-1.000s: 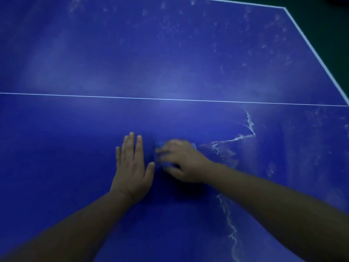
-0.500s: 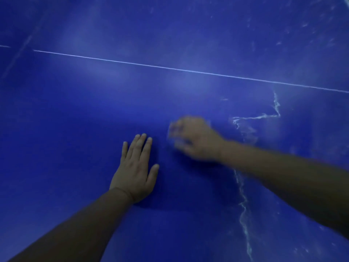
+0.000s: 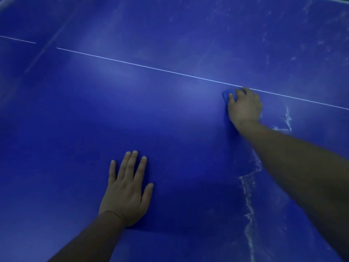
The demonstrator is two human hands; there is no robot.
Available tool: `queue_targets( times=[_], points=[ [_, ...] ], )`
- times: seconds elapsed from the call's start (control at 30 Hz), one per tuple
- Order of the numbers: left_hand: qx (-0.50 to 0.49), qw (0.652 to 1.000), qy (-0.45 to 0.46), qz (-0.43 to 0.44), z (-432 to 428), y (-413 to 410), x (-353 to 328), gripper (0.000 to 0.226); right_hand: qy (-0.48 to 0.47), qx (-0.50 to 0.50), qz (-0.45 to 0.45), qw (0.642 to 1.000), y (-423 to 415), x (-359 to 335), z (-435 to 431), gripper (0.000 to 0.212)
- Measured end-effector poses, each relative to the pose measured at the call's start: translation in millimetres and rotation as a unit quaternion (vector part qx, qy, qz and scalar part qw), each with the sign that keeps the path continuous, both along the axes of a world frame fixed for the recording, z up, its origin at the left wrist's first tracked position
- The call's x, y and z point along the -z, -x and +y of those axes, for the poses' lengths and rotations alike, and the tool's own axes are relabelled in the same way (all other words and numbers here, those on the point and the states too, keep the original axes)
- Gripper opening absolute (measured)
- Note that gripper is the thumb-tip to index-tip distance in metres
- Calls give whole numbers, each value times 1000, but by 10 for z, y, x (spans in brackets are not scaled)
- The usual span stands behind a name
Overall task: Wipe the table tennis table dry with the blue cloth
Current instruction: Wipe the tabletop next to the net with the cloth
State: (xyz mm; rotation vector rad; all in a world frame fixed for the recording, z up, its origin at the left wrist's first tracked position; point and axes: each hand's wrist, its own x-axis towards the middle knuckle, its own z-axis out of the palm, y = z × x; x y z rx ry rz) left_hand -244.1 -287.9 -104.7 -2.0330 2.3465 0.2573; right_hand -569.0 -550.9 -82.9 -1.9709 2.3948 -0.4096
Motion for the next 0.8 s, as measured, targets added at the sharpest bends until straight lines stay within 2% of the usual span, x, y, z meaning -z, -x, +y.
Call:
queue_targets(
  times=[0.03,0.07,0.17,0.23,0.3,0.37,0.47,0.53,0.6,0.67,0.73,0.8],
  points=[
    [-1,1000,0,-1,6,3,0,73,-4,51,-2,999,-109,-9,72,44],
    [-2,1000,0,-3,8,3,0,73,-2,59,8,998,-253,-21,166,42],
    [0,1000,-3,-7,7,1,5,72,64,-103,18,992,-769,105,482,38],
    [-1,1000,-3,-7,4,4,6,72,62,-219,9,974,-1024,173,624,42],
    [-3,1000,-7,-13,1,8,-5,72,56,-246,14,967,-923,128,522,44],
    [-3,1000,-4,-20,2,12,-9,72,51,-158,40,985,-486,66,319,45],
    [-2,1000,3,-20,-3,18,-7,72,9,39,46,998,454,27,71,46],
    [-2,1000,8,-15,-8,15,-3,71,-15,103,42,994,830,-10,54,49],
    [-2,1000,7,-10,2,14,-4,72,-21,107,32,994,914,-22,65,53],
    [-3,1000,5,-5,8,9,0,71,4,33,28,999,736,-13,65,58],
    [-2,1000,2,-3,6,7,-1,71,12,-83,25,996,353,-43,136,56],
    [-4,1000,-1,-5,4,-1,1,72,21,-253,4,967,-113,-108,431,46]
  ],
)
